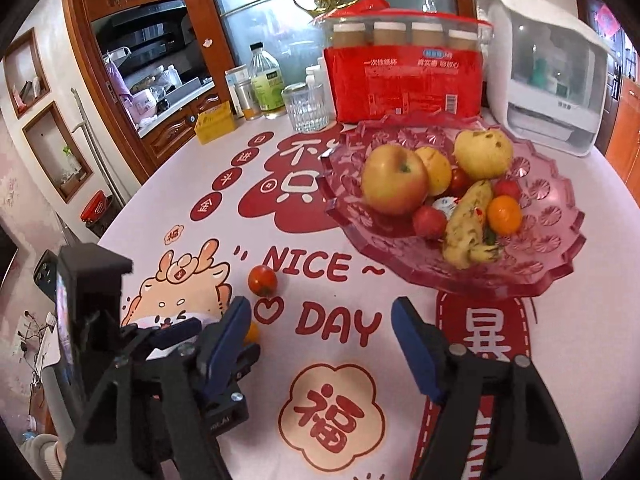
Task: Organize fruits
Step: 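Grasp the small orange with the left tool while the right tool grasps the cherry tomato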
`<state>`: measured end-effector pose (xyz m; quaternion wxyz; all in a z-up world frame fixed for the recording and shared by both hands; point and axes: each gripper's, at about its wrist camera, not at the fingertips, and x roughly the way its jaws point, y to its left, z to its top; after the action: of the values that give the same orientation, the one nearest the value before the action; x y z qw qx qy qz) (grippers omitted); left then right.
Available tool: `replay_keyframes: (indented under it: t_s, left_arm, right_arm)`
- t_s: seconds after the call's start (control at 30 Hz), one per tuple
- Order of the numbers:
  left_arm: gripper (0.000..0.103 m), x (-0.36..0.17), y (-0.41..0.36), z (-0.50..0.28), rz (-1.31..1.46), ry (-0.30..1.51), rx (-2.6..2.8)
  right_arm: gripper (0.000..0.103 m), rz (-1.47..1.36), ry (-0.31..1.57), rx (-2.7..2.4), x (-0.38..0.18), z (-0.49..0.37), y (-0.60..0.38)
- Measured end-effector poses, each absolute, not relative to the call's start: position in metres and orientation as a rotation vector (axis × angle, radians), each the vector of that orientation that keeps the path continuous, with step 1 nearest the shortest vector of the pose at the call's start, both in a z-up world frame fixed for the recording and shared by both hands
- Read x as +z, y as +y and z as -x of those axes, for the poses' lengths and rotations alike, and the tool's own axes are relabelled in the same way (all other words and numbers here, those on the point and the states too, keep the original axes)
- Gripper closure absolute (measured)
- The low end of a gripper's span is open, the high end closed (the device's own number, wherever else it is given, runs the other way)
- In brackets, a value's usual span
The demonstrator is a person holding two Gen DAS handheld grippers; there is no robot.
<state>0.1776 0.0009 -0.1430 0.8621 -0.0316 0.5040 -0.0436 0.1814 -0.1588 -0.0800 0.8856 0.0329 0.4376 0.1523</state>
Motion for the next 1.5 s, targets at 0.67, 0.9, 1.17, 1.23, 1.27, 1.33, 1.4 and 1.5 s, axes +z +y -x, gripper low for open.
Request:
replay_keyframes:
  t_s: [0.67,0.9,1.17,1.23,1.27,1.33,1.4,1.5]
  left_arm:
    - [0.074,-0.118,0.039,-0.165,0.042,0.962,0.045]
    - [0.074,-0.121,0.063,-0.166,0.08,0.984,0.113]
    - [0.074,-0.131,0.072,-0.165,0.107,1.013,0.135]
    - [0.074,-0.132,0.075,-0.165,0.115,1.017,0.139]
    - [0.074,-0.132,0.077,-0.165,0.12,1.018,0.14]
    - [0.074,-0.133,0.08,-0.165,0.132,1.02,0.142]
    - [0.074,-0.134,0.081,-0.167,0.14,1.024,0.145]
    - [0.074,-0.136,0.083,-0.167,0.151,1.027,0.144]
  right_arm:
    - [0.039,-0.006,0.974,0.385,-0.113,-0.208,-0.121]
    - [0.039,0.021,0.982,0.42,-0.121,-0.225,-0.097]
    - [0.047,0.076,1.02,0.419,-0.139,-0.241,-0.078]
    - [0.053,0.078,1.031,0.417,-0.144,-0.243,-0.077]
    - [0.054,0.083,1.019,0.413,-0.145,-0.243,-0.077]
    - [0.058,0.09,1.016,0.41,-0.145,-0.243,-0.075]
    - [0.064,0.094,1.015,0.421,-0.145,-0.243,-0.074]
    - [0.076,0.118,1.006,0.421,-0.145,-0.241,-0.07]
